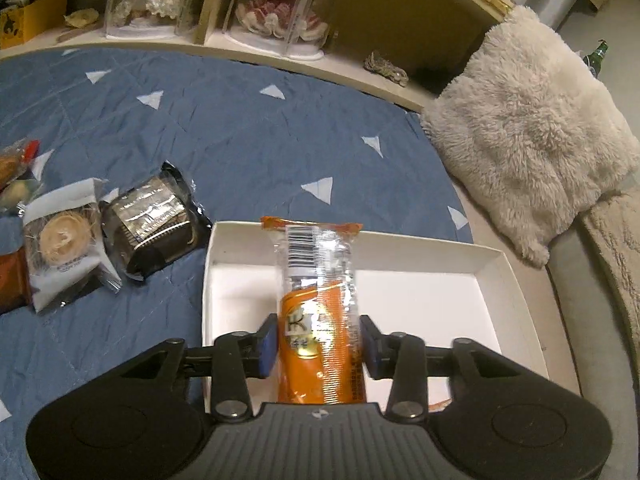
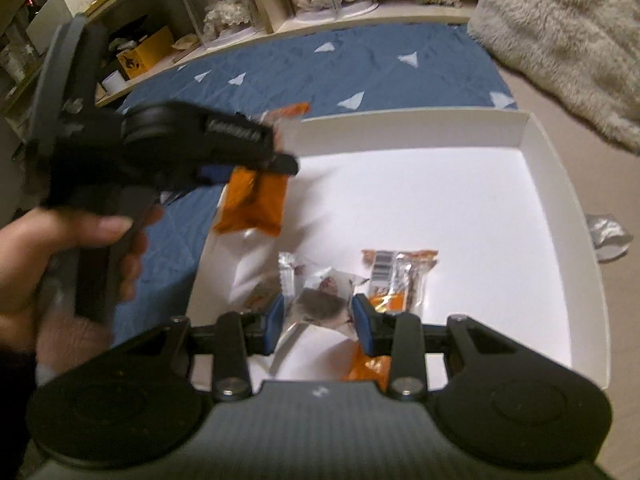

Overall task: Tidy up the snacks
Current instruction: 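Carry both packets over the white tray and release them inside, then withdraw both open tools from the tray toward the remaining snacks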

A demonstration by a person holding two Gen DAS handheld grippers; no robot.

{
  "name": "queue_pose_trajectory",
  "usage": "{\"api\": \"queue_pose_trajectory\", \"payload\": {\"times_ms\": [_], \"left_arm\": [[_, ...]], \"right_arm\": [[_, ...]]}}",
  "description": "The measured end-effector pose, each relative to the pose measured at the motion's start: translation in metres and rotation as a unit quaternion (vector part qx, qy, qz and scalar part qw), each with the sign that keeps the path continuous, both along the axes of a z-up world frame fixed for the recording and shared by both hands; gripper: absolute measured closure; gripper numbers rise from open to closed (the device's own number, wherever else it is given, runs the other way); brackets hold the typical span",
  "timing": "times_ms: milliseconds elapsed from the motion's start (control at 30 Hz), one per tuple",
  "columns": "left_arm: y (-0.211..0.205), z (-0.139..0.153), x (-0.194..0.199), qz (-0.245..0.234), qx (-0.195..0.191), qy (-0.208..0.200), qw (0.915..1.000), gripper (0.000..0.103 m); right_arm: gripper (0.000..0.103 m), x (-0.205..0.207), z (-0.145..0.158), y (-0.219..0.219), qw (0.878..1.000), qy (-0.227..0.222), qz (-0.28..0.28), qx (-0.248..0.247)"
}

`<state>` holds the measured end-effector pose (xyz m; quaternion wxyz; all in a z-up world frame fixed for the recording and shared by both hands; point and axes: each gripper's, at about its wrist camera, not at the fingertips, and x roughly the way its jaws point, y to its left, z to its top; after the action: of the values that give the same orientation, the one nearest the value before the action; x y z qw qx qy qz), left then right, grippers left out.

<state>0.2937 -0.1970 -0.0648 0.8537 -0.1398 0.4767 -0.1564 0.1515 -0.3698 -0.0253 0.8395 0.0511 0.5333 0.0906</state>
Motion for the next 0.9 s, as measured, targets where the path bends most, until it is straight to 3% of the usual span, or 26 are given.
{"api": "queue_pose_trajectory", "payload": {"times_ms": [100, 200, 433, 900], "left_arm": [[-0.001, -0.002, 0.000, -0.006, 0.012, 0.009, 0.9999, 0.045], [0.000, -0.001, -0.006, -0.019, 0.024, 0.008, 0.9995, 0.040], [-0.001, 0.012, -0.025, -0.057, 0.054, -0.001, 0.9969, 0.034], [0.021, 0.030, -0.057, -0.071, 0.080, -0.003, 0.9942, 0.028]], "right_arm": [[0.058, 0.004, -0.007, -0.002, 0.999, 0.030, 0.009, 0.017], [0.051, 0.005, -0.013, 0.000, 0.999, 0.051, 0.009, 0.007], [0.031, 0.003, -0.009, -0.002, 0.999, 0.043, -0.009, 0.003], [0.027, 0.002, 0.000, -0.007, 0.999, 0.024, -0.024, -0.010]]}}
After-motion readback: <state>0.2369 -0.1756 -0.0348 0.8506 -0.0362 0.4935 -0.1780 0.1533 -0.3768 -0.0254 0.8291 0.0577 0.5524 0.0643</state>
